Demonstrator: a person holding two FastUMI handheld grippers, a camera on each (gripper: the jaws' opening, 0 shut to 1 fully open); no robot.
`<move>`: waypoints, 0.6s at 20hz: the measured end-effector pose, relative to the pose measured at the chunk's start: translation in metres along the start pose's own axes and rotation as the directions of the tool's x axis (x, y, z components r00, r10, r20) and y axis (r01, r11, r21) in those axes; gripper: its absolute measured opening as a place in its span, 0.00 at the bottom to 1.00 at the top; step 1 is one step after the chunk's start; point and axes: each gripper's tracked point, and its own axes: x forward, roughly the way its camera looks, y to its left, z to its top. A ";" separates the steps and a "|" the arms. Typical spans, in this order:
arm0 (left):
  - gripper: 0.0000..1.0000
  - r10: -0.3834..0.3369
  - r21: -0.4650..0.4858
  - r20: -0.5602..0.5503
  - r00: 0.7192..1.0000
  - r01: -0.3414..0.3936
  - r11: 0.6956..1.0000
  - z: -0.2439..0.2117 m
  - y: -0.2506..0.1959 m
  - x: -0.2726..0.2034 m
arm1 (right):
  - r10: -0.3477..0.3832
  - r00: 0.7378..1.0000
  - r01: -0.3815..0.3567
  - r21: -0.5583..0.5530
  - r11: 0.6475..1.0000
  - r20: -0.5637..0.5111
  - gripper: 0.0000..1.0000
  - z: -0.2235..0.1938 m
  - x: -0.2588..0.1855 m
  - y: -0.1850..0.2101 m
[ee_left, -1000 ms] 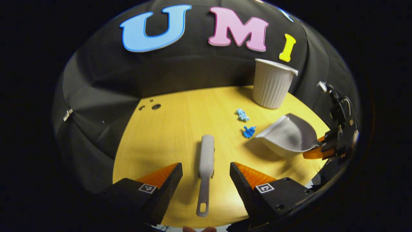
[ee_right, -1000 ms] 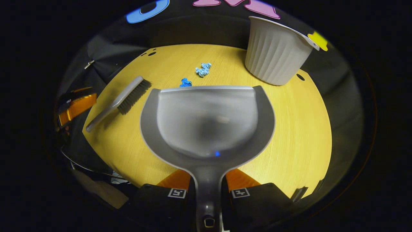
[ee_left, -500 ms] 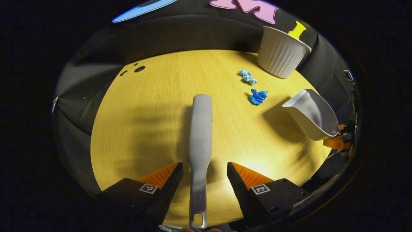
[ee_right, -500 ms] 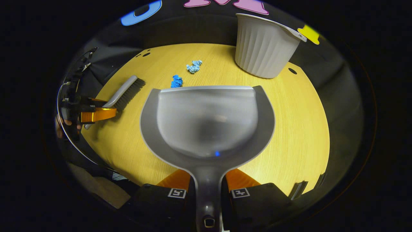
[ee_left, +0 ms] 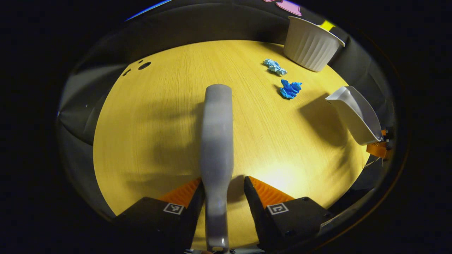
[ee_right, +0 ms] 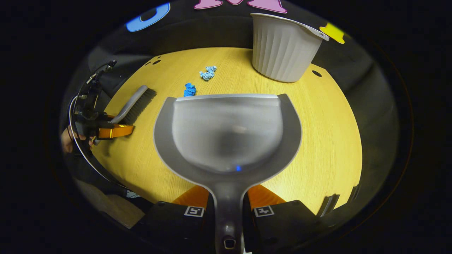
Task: Pick up the small broom and dustpan from the desktop, sweep the trash into the dustpan with the broom, and then empty the trash into the garbage bin.
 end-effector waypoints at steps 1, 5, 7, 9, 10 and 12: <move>0.65 0.005 0.022 -0.006 1.000 -0.005 1.000 -0.002 0.000 -0.001 | 0.005 1.000 -0.005 -0.001 1.000 -0.001 0.36 -0.001 -0.001 0.002; 0.48 0.016 0.022 0.032 0.999 -0.017 1.000 0.006 -0.001 -0.001 | 0.027 0.999 -0.028 -0.054 0.998 -0.017 0.36 -0.002 -0.004 0.005; 0.31 0.025 0.015 0.033 0.999 -0.025 1.000 0.005 -0.001 0.001 | 0.019 0.998 -0.026 -0.118 0.993 -0.056 0.36 -0.005 -0.009 0.003; 0.28 0.066 0.024 0.051 0.997 -0.067 0.997 0.014 0.005 -0.002 | 0.004 0.994 -0.024 -0.181 0.983 -0.106 0.36 -0.010 -0.014 -0.002; 0.27 0.077 0.024 0.077 0.994 -0.079 0.997 0.026 0.007 -0.004 | 0.000 0.991 -0.027 -0.205 0.978 -0.131 0.36 -0.010 -0.015 -0.004; 0.26 0.071 0.011 0.149 0.986 -0.073 0.997 0.059 0.007 -0.009 | 0.011 0.986 -0.051 -0.234 0.971 -0.167 0.36 -0.013 -0.019 -0.003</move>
